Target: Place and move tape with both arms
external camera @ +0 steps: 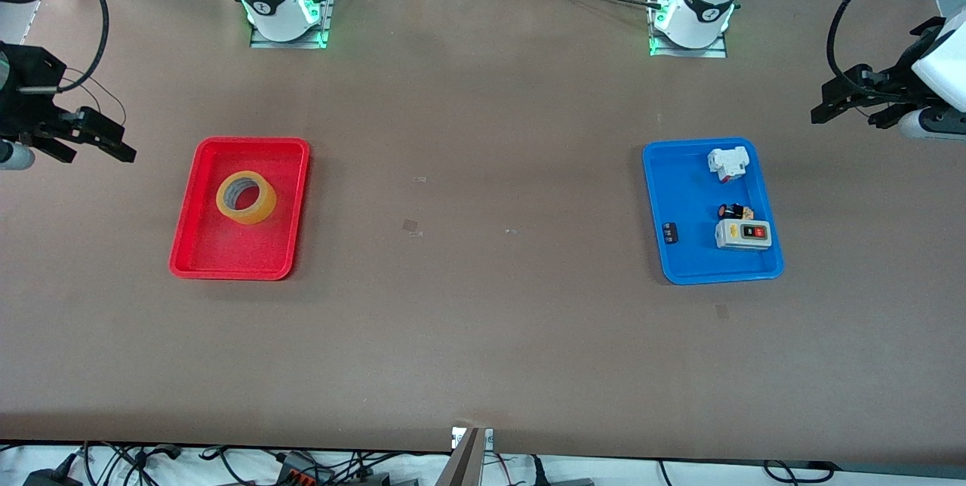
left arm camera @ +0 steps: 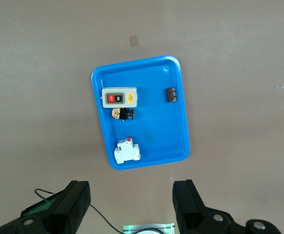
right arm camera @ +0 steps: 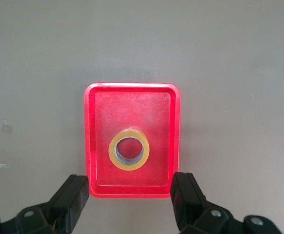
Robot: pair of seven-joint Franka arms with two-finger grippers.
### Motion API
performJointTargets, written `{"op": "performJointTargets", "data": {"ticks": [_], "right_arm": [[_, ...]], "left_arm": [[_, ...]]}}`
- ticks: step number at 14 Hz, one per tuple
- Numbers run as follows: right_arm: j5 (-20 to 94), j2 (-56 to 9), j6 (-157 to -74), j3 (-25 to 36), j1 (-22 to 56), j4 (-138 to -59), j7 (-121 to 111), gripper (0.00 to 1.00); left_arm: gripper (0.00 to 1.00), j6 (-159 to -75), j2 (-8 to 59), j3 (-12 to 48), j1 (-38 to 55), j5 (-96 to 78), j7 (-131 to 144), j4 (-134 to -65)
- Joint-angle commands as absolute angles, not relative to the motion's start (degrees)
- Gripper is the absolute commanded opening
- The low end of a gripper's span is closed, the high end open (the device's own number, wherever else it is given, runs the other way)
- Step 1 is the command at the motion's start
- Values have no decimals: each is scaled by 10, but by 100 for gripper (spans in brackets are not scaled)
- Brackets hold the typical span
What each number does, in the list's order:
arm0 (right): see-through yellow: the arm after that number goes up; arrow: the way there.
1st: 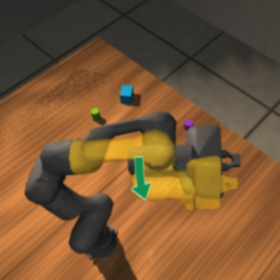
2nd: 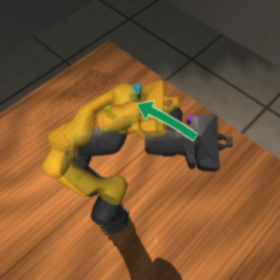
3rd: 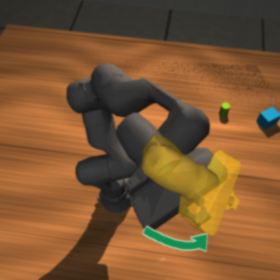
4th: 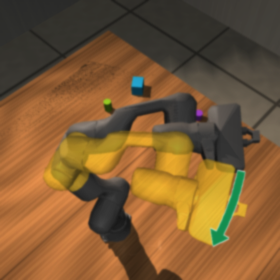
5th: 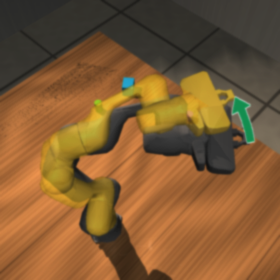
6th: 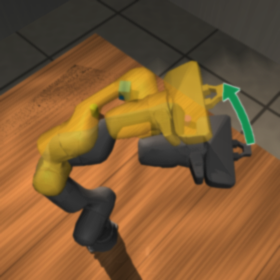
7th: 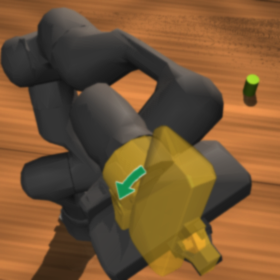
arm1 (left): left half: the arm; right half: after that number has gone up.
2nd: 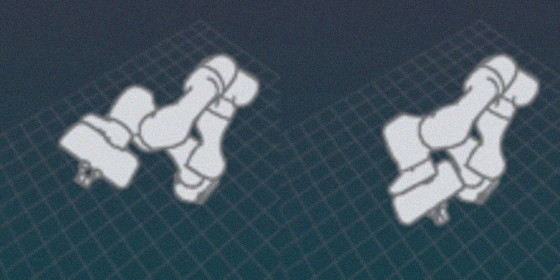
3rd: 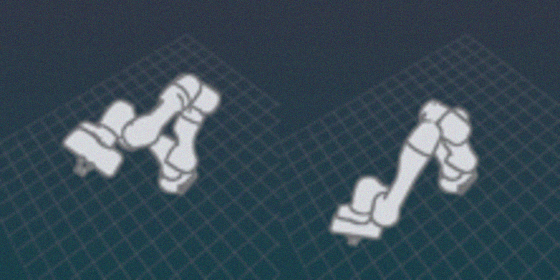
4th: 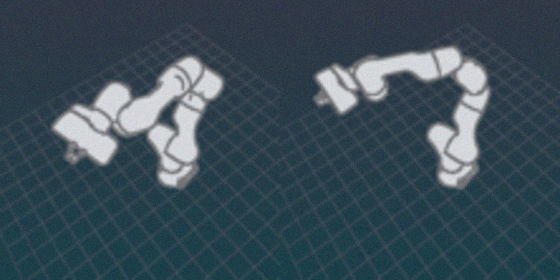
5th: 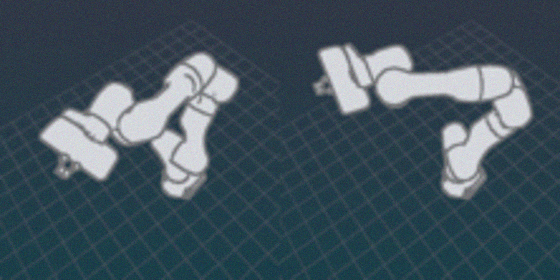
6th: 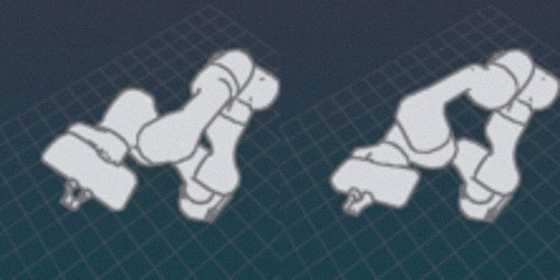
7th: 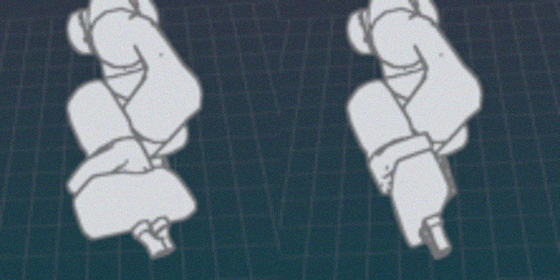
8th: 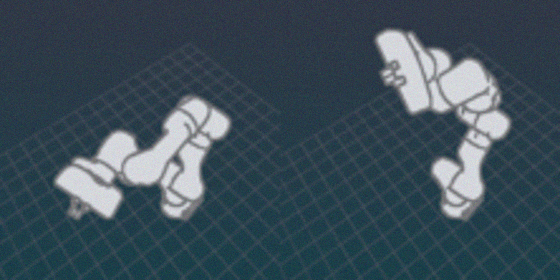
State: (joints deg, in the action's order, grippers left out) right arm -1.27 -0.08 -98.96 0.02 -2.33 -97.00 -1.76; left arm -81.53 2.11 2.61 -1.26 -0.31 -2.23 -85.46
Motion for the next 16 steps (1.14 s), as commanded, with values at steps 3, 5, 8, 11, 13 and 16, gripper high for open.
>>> {"op": "performJointTargets", "data": {"ticks": [3, 5, 8, 11, 13, 16], "right_arm": [[-2, 9, -977, 1, -28, -977, -25, 100], [1, 9, -973, 1, -28, -977, -12, 100], [-1, 10, -962, -3, -25, -976, -8, 100], [-1, 10, -955, -3, -25, -975, -11, 100], [-1, 11, -954, -2, -25, -975, -17, 100], [-2, 15, -954, -2, -25, -975, -17, 100]], "left_arm": [[100, -811, 28, 28, -14, 11, -21, -837], [100, -811, 28, 28, -15, 11, -21, -837], [100, -811, 28, 28, -16, 10, -21, -837], [100, -809, 28, 28, -16, 7, -21, -838], [100, -807, 28, 28, -15, 7, -21, -838], [100, -806, 28, 28, -14, 7, -21, -838]]}}
